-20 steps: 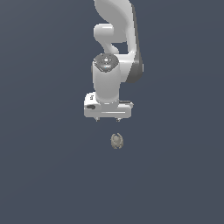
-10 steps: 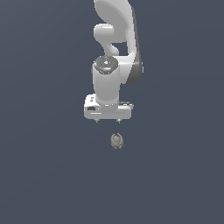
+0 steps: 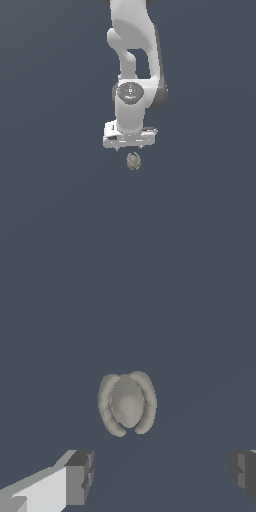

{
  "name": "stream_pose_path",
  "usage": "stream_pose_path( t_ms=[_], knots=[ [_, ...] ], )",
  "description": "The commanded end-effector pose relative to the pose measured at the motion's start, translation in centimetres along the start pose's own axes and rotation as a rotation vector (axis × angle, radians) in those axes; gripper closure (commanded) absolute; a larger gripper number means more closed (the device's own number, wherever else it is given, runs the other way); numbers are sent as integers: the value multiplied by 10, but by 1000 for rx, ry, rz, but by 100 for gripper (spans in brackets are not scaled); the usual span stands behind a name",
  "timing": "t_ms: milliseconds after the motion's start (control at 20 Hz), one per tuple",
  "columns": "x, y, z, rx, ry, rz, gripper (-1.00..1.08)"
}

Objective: Pick up the object and move it to a goal position.

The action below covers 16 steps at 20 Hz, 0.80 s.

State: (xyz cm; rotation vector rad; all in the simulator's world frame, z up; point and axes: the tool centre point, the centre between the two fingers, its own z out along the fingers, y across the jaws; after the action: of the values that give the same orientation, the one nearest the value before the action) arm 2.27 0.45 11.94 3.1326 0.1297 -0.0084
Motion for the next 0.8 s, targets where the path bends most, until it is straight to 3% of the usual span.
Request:
stream_pose_path(
  t_ms=[0,750],
  knots=[
    [7,-7,12,2,2,-26,-92],
    [16,-16,39,6,5,-62,-92]
  ],
)
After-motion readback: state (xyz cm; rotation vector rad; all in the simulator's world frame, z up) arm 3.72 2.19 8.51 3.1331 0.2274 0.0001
